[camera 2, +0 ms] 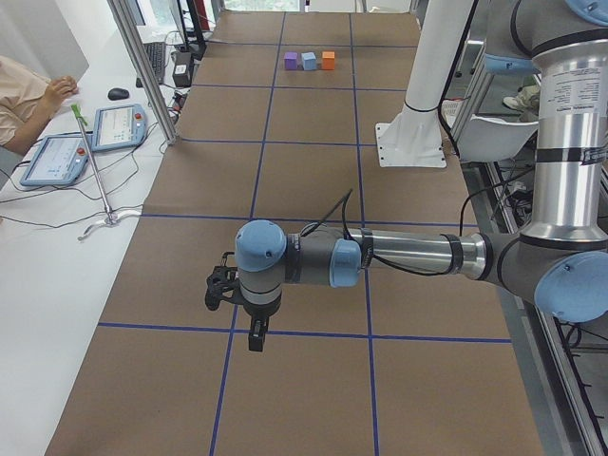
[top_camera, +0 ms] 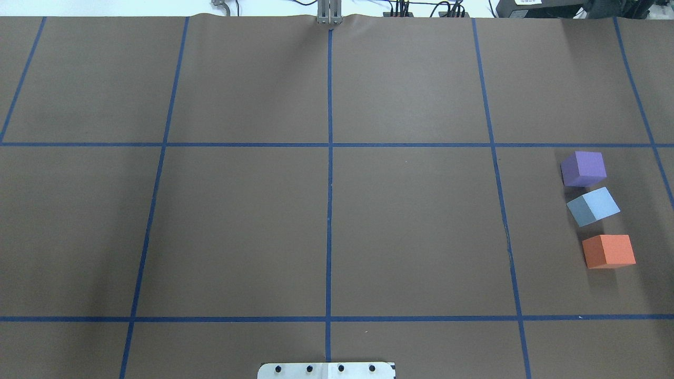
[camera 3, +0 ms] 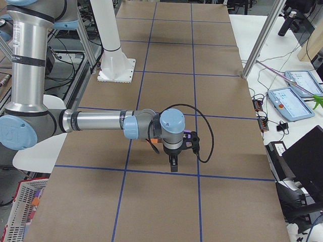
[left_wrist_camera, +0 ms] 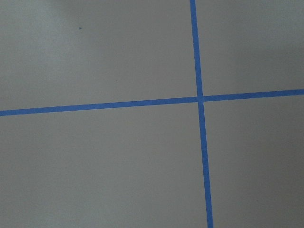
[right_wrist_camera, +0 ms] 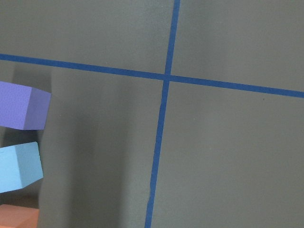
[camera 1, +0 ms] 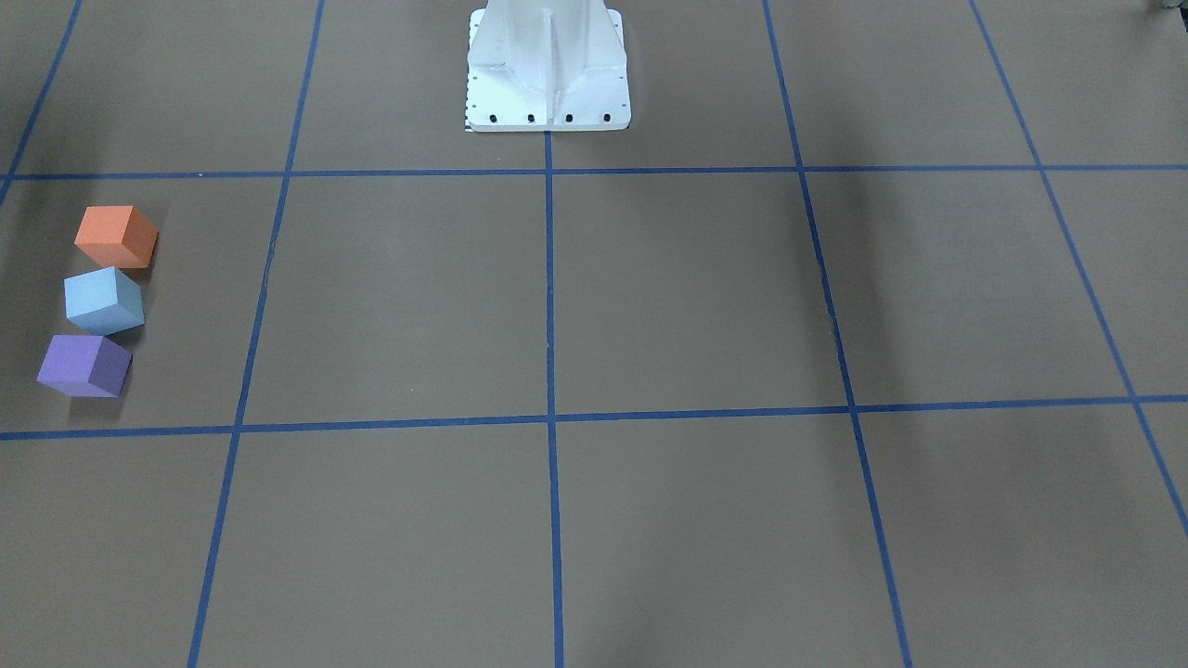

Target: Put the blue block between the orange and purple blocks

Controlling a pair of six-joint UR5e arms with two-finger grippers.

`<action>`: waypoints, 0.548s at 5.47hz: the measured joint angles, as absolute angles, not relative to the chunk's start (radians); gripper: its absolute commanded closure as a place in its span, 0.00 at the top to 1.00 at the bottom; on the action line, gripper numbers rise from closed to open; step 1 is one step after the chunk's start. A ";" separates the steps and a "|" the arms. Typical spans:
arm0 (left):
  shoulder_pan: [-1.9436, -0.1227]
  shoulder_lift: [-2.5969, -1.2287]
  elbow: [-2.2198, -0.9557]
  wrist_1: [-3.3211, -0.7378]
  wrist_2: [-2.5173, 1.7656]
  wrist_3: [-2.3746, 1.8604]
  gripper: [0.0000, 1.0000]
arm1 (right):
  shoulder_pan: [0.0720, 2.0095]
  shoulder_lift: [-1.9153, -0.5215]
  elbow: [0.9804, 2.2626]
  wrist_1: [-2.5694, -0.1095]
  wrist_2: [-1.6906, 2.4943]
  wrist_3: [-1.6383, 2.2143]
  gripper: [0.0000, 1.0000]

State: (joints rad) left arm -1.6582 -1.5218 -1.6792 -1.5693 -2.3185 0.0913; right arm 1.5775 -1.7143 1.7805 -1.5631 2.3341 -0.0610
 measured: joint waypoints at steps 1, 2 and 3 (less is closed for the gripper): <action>-1.658 -1.522 -1.680 -1.569 -2.330 0.091 1.00 | 1.576 -1.716 1.781 -1.563 2.333 -0.058 1.00; -1.658 -1.522 -1.680 -1.569 -2.335 0.091 1.00 | 1.576 -1.716 1.781 -1.563 2.333 -0.057 1.00; -1.657 -1.522 -1.680 -1.569 -2.337 0.091 1.00 | 1.571 -1.716 1.781 -1.552 2.321 -0.050 1.00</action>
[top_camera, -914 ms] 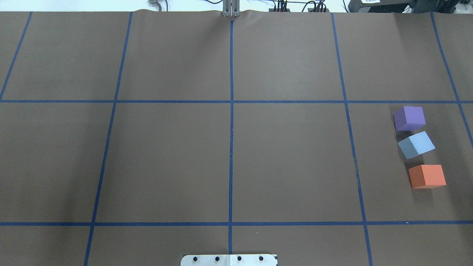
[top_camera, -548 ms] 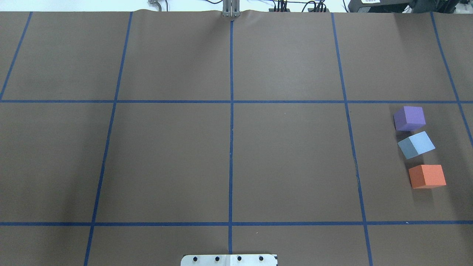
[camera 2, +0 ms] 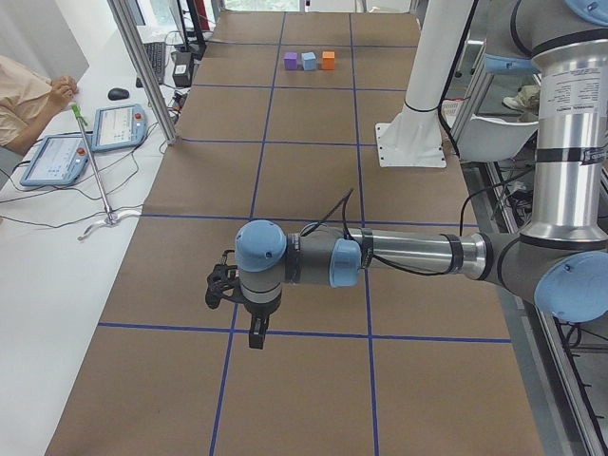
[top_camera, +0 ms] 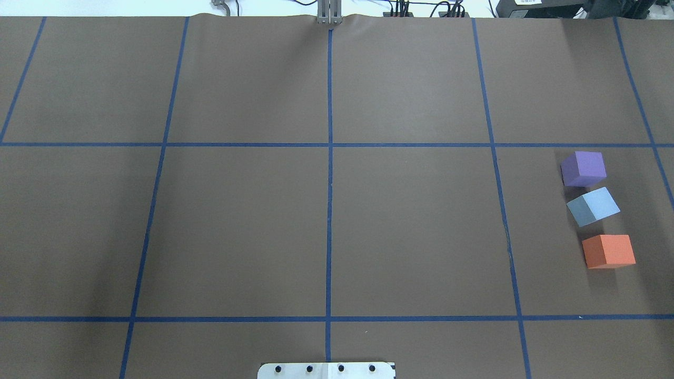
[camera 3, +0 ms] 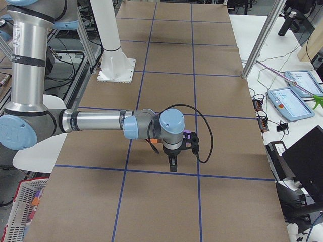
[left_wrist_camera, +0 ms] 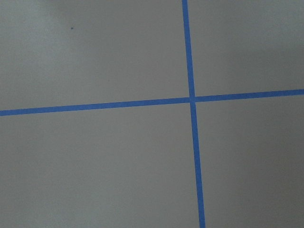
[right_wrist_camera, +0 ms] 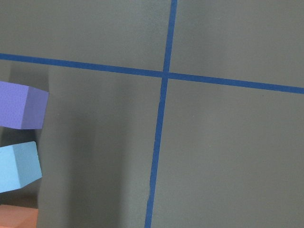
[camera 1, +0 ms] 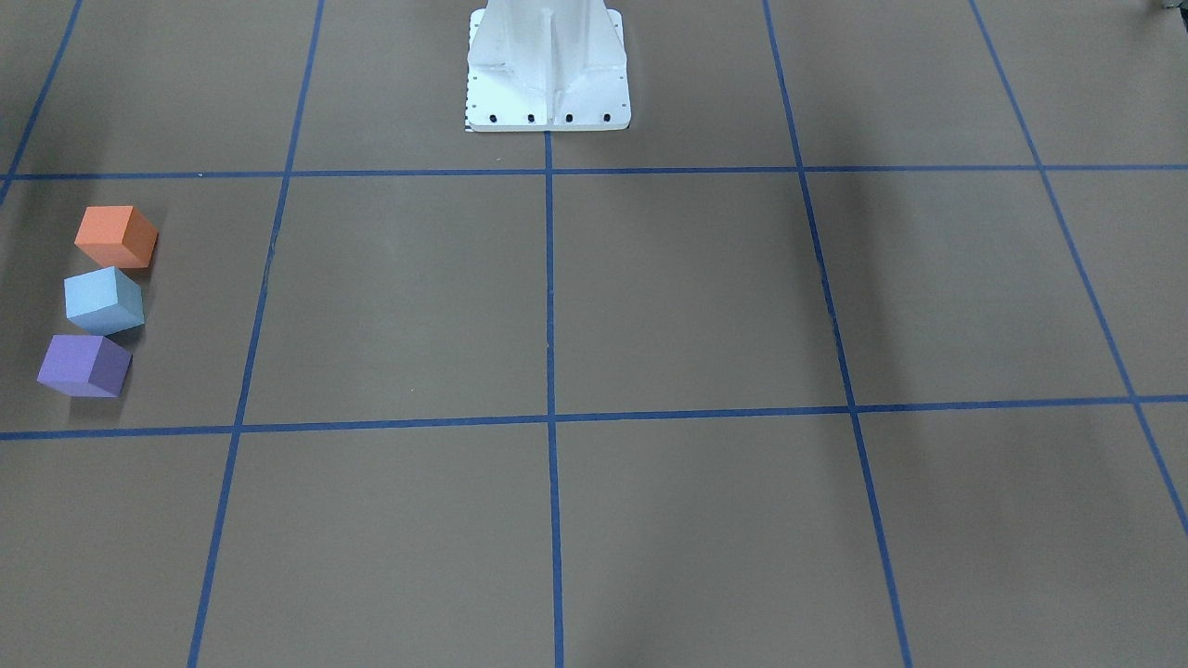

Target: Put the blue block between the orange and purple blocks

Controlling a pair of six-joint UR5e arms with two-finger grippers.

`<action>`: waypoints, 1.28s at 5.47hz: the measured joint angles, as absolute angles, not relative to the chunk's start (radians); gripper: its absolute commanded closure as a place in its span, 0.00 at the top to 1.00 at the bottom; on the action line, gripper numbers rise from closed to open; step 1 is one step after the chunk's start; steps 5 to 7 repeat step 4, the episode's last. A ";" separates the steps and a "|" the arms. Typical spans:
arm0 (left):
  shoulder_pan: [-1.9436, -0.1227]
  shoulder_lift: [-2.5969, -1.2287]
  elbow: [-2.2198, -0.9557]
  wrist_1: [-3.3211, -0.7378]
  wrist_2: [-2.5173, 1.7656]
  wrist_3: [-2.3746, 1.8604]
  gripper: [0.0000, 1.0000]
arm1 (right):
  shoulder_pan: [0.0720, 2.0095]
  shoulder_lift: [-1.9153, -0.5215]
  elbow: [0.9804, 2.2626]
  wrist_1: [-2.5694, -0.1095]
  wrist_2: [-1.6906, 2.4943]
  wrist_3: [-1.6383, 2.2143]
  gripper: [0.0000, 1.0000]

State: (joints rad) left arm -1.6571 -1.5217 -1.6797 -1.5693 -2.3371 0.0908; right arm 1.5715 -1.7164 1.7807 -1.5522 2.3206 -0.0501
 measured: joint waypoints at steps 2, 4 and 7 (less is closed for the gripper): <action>-1.655 -1.522 -1.679 -1.569 -2.338 0.091 1.00 | 1.558 -1.720 1.780 -1.497 2.300 -0.008 1.00; -1.645 -1.518 -1.678 -1.568 -2.338 0.091 1.00 | 1.548 -1.731 1.779 -1.456 2.298 0.005 1.00; -1.645 -1.518 -1.678 -1.568 -2.338 0.091 1.00 | 1.548 -1.731 1.779 -1.456 2.298 0.005 1.00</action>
